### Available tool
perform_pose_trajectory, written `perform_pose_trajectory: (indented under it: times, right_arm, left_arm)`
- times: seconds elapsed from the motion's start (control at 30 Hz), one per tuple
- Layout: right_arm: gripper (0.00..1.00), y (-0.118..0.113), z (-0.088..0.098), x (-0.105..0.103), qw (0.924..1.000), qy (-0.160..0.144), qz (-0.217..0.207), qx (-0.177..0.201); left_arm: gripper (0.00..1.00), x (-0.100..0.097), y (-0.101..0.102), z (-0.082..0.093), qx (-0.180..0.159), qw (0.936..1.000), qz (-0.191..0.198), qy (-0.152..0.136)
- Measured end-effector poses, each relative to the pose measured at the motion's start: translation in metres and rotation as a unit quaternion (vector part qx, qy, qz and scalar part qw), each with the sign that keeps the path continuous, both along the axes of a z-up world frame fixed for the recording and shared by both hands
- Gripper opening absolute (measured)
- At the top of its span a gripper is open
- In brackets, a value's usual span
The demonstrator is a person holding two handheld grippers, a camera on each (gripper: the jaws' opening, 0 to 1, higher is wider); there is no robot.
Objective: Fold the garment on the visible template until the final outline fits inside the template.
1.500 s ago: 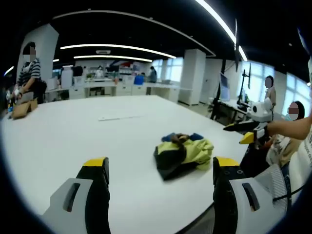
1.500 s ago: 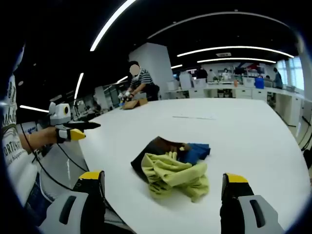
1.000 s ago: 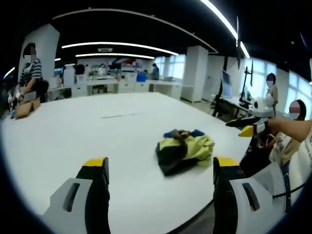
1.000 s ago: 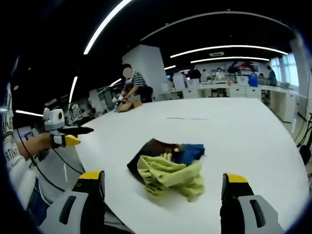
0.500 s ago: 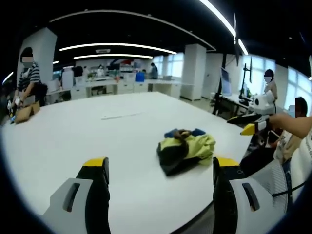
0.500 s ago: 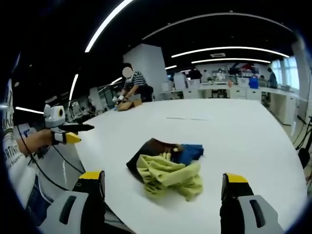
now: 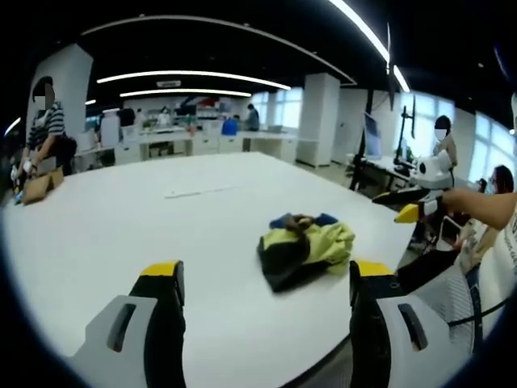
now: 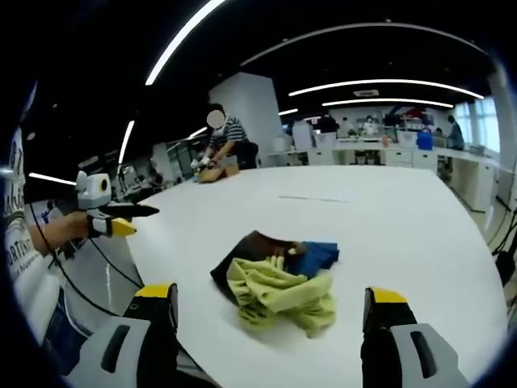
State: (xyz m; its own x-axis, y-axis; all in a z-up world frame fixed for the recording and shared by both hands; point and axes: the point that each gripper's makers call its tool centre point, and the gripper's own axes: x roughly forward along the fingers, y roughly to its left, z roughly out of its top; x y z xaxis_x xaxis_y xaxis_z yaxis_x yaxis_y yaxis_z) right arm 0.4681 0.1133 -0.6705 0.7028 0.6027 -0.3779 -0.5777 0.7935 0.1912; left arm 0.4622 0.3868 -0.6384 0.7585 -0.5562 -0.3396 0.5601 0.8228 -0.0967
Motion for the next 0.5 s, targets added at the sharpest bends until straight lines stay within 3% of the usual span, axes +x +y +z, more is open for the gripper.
perform_pose_trajectory:
  times: [0.27, 0.5]
  right_arm:
    - [0.88, 0.004, 0.004, 0.006, 0.9999, -0.006, 0.014, 0.000]
    - [0.76, 0.007, 0.005, 0.016, 0.9996, -0.005, 0.027, 0.001]
  left_arm:
    - [0.75, 0.003, -0.007, 0.000, 0.003, 0.9998, -0.020, 0.003]
    - [0.70, 0.008, -0.019, 0.001, -0.007, 0.9989, -0.045, 0.005]
